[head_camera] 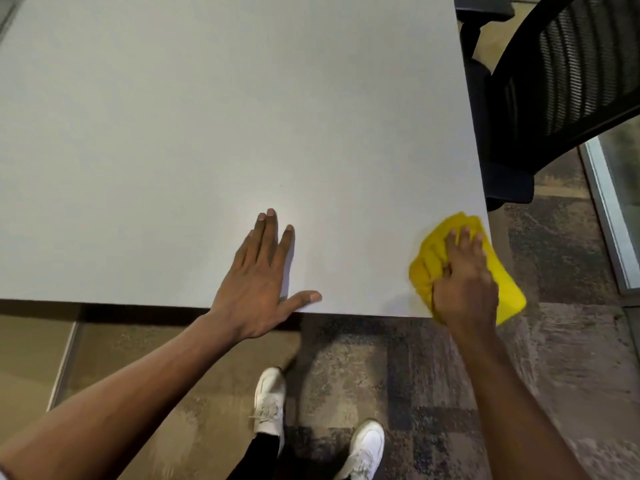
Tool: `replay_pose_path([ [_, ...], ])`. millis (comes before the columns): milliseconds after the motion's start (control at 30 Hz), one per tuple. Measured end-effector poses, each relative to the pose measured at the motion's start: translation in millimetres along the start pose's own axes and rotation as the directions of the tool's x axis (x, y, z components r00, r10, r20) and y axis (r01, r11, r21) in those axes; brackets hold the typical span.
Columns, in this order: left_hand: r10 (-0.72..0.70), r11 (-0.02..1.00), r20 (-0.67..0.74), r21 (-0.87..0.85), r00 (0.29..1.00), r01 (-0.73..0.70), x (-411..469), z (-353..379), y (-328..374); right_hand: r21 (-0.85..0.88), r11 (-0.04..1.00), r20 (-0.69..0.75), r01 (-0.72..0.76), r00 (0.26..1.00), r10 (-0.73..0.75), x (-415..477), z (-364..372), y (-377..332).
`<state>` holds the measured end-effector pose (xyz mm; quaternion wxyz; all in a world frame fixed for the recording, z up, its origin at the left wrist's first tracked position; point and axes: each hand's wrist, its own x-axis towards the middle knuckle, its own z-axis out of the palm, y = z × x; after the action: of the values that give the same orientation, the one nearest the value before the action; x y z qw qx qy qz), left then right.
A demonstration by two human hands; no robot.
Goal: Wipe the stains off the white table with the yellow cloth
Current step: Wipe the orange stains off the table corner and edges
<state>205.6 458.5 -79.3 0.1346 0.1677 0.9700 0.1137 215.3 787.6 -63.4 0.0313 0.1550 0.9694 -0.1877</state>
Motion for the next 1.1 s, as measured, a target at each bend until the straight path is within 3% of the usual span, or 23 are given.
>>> replay_pose_path([
  [67, 0.012, 1.0, 0.004, 0.01, 1.0, -0.012, 0.8, 0.5, -1.6, -0.01, 1.0, -0.003, -0.028, 1.0, 0.028, 29.9, 0.8, -12.7],
  [167, 0.007, 0.999, 0.006, 0.04, 1.0, -0.007, 2.3, 1.5, 0.1, -0.014, 0.992, 0.083, 0.126, 0.989, -0.124, 36.6, 13.7, -48.9],
  [300, 0.016, 0.999, -0.005, 0.048, 1.0, -0.016, 1.8, 0.8, -0.9, -0.012, 0.927, 0.151, 0.374, 0.917, -0.368, -25.4, 30.5, -75.3],
  [400, 0.031, 0.998, -0.008, 0.05, 0.999, -0.031, 1.7, -0.7, -0.2, 0.026, 0.911, 0.148, 0.411, 0.9, -0.41, -65.4, 33.4, -53.9],
  [500, 0.05, 0.999, -0.024, 0.019, 0.998, -0.05, 3.5, -5.2, -3.5, 0.045, 0.963, 0.098, 0.267, 0.958, -0.27, -63.3, 22.6, -20.5],
  [633, 0.038, 0.999, -0.023, -0.004, 0.999, -0.038, 6.6, -12.1, -15.4, -0.009, 1.0, 0.001, 0.011, 1.0, -0.011, 5.7, 3.5, 5.3],
  [733, 0.041, 0.999, -0.009, -0.018, 0.999, -0.041, 5.6, -11.7, -22.5, -0.046, 0.998, 0.001, -0.031, 1.0, 0.031, 58.0, 6.1, -11.1],
  [933, -0.004, 0.993, -0.06, -0.116, 0.998, -0.003, 2.1, -14.9, -37.3, -0.019, 0.96, 0.06, 0.278, 0.959, -0.276, 55.7, 37.6, -78.9],
  [1100, -0.005, 0.996, -0.02, -0.094, 1.0, 0.003, -3.3, -23.1, -58.3, -0.017, 0.848, 0.247, 0.53, 0.824, -0.51, -26.6, 53.3, -106.8],
])
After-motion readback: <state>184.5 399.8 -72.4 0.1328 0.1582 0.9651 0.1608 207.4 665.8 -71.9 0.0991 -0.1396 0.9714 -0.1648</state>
